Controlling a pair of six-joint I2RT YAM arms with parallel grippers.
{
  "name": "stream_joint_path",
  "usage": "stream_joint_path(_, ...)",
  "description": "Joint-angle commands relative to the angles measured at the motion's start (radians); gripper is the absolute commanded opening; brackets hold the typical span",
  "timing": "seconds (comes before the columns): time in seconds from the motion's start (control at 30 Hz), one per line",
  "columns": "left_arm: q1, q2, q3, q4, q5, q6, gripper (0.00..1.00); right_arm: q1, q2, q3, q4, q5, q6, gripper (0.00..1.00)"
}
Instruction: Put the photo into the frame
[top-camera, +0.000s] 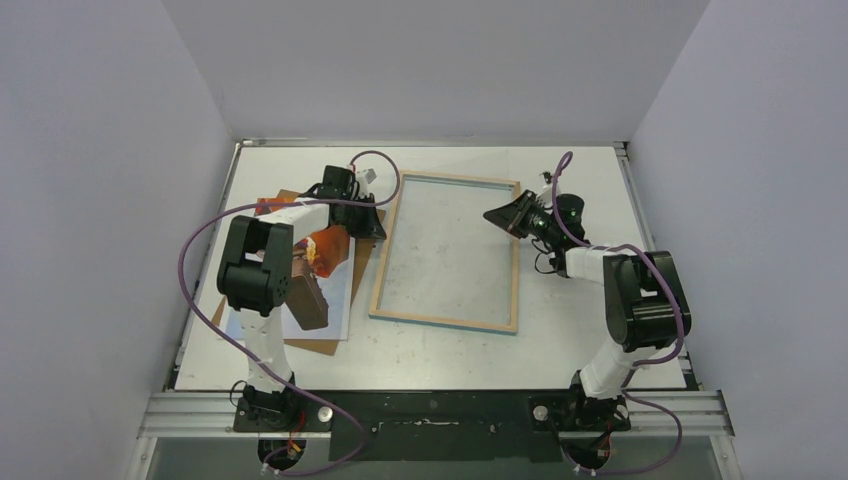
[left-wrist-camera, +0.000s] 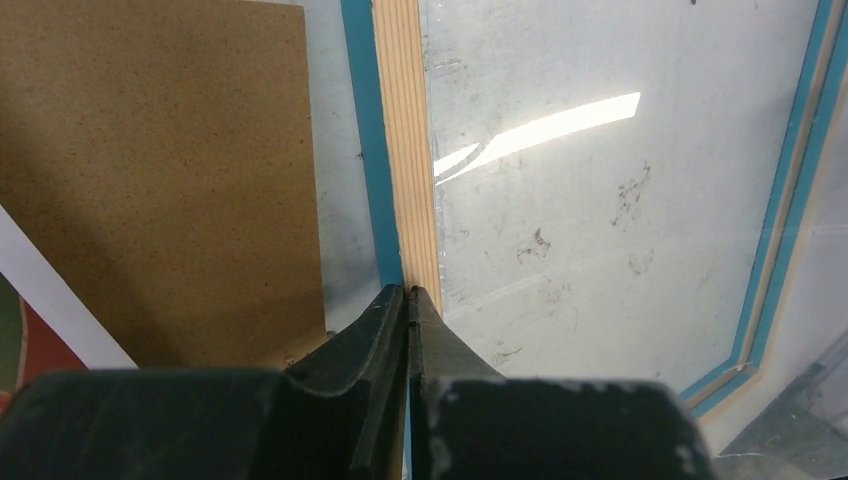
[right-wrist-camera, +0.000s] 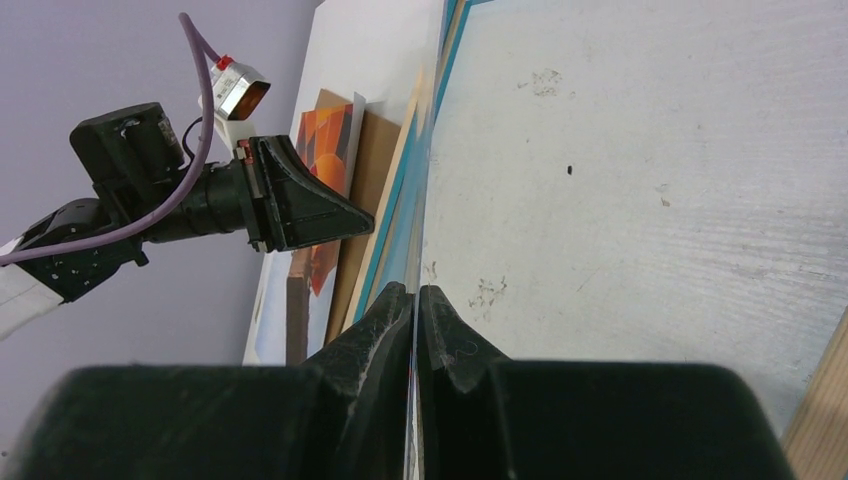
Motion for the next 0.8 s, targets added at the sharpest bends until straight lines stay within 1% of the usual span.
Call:
stream_joint_path(0.0,-0.011,0.033,0.025,-0.014,-0.009,0.018,0.01,-0.005,0.005,0.015,0.105,-0.004,0.002,0.05)
stream_joint_path(0.77,-0.013,0.038,0.022,-0.025,0.008,0.024,0.0,-0.003,0.096,-0.042,0.189,0.093,0.057,0.05)
